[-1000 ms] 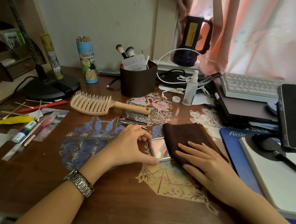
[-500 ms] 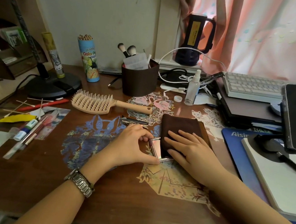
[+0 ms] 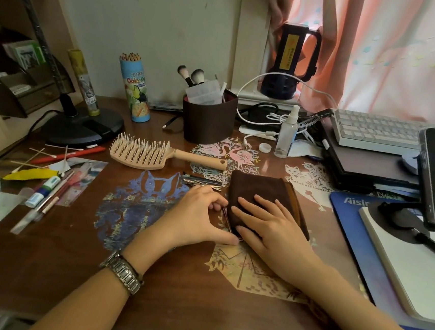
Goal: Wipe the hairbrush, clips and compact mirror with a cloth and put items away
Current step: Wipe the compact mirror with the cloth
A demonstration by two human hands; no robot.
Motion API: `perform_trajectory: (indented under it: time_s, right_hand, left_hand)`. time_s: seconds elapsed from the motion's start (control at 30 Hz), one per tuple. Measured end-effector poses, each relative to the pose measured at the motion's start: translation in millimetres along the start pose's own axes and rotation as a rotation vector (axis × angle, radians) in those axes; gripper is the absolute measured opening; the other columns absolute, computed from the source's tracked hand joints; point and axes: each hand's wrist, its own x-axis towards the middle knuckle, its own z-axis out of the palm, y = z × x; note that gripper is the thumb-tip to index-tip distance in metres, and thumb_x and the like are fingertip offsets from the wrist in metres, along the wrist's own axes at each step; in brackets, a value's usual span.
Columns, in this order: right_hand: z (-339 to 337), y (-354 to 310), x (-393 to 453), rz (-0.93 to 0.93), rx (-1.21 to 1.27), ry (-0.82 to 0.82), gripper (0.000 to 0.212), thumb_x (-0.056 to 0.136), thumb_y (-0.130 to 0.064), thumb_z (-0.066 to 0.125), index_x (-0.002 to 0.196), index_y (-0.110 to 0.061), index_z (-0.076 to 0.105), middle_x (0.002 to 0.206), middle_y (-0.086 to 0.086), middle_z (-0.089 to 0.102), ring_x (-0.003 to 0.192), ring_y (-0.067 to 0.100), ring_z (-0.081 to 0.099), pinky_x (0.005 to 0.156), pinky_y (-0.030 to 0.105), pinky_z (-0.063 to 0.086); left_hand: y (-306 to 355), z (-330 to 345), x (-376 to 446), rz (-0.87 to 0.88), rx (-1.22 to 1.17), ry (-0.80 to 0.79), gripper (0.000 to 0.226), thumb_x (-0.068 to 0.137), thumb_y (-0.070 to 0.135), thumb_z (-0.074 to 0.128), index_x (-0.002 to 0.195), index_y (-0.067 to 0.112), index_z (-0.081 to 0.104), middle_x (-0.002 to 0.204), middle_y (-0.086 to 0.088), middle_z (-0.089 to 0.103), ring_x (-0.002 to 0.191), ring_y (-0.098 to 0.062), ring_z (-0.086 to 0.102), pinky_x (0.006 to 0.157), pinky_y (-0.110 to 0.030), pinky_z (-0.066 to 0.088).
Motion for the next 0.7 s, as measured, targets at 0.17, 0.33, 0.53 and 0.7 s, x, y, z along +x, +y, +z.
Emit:
perform_trajectory:
  time_s: [0.17,0.33,0.53,0.7]
  right_hand:
    - [-1.3,1.2,-1.4,-0.005,0.008,-0.008,0.060,0.087,-0.059,0.013,0.139,-0.040,0.039,0.149,-0.017,0.032,0.143,0.015,0.019,0.117,0.045,0.014]
    - [-1.4,2.8,-3.9,-0.021,0.019,-0.008,0.057,0.089,-0.058,0.017,0.139,-0.039,0.040,0.149,-0.017,0.032,0.143,0.014,0.019,0.117,0.046,0.014]
    - [-1.0,4.8,-9.2,-0.037,0.015,-0.017,0.055,0.091,-0.058,0.017,0.140,-0.042,0.036,0.150,-0.020,0.028,0.144,0.011,0.014,0.118,0.045,0.011]
    - [-2.6,4.8,-18.0,-0.058,0.037,-0.018,0.053,0.092,-0.058,0.019,0.140,-0.042,0.035,0.150,-0.020,0.028,0.144,0.010,0.012,0.118,0.043,0.009]
  left_hand:
    - [-0.2,0.7,0.3,-0.009,0.002,-0.004,0.072,0.056,0.060,0.080,0.116,0.029,0.057,0.103,0.012,0.049,0.099,-0.005,0.045,0.085,-0.022,0.042]
    - [-2.9,-1.2,0.3,-0.008,-0.027,-0.023,0.071,0.055,0.059,0.081,0.116,0.029,0.058,0.103,0.012,0.049,0.100,-0.005,0.046,0.086,-0.021,0.043]
    - [-7.6,-6.4,1.1,-0.012,-0.090,-0.064,0.073,0.055,0.056,0.082,0.119,0.030,0.059,0.108,0.014,0.052,0.100,0.001,0.051,0.088,-0.020,0.045]
    - [-11.3,-9.6,-0.1,-0.014,-0.104,-0.064,0.069,0.057,0.051,0.083,0.119,0.031,0.059,0.108,0.014,0.054,0.100,0.000,0.053,0.090,-0.021,0.047]
